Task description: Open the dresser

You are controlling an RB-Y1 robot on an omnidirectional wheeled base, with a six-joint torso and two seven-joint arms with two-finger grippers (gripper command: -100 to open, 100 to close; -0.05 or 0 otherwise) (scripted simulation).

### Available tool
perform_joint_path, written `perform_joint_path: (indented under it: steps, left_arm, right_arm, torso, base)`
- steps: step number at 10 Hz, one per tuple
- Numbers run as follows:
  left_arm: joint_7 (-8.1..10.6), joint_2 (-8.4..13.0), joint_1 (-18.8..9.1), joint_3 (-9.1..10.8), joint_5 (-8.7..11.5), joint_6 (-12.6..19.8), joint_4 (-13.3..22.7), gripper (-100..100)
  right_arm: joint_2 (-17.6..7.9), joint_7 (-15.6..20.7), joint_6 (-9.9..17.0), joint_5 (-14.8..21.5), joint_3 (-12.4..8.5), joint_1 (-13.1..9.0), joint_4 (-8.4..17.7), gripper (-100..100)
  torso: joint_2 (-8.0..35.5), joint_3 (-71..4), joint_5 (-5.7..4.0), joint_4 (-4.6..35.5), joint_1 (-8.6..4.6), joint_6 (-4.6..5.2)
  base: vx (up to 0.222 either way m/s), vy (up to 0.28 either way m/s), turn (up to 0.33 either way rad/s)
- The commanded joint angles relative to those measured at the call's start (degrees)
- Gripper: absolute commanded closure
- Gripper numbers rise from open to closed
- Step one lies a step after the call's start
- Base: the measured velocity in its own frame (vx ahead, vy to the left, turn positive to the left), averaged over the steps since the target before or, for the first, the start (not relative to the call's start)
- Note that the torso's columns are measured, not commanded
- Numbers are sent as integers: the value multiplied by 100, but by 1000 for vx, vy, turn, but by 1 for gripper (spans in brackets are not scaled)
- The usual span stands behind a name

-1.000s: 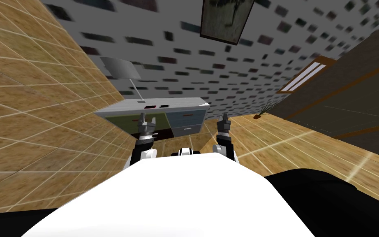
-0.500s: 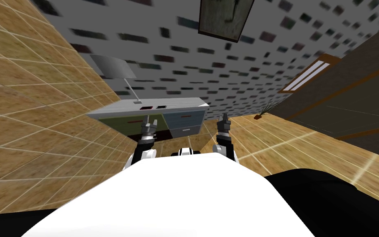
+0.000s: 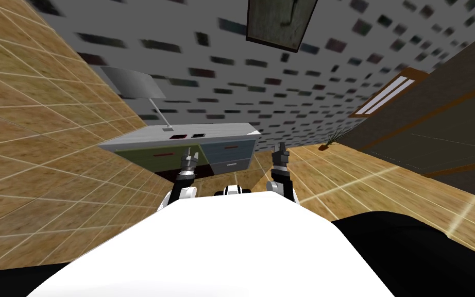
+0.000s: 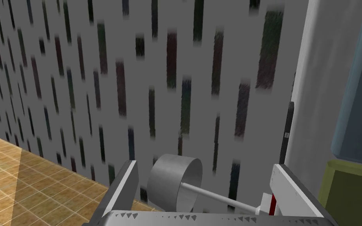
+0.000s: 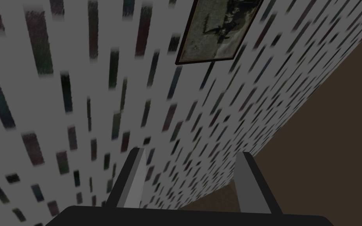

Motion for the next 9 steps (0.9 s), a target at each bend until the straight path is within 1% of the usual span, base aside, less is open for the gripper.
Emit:
perform_joint_path:
  steps: [1,9]
  left_arm:
    - [-21,-11,-76,5,7,-85,391,-100]
    - [-31,62,-341,78,57,-245,1371,-100]
  right_arm:
    - [0,0,0,0,0,0,0,0]
    - [0,0,0,0,0,0,0,0]
  torso:
    - [-1,0,0,0,-2,-1]
    - [6,3,0,1,0,-1]
  base:
    - [91,-82,4]
    - [69,-73,3]
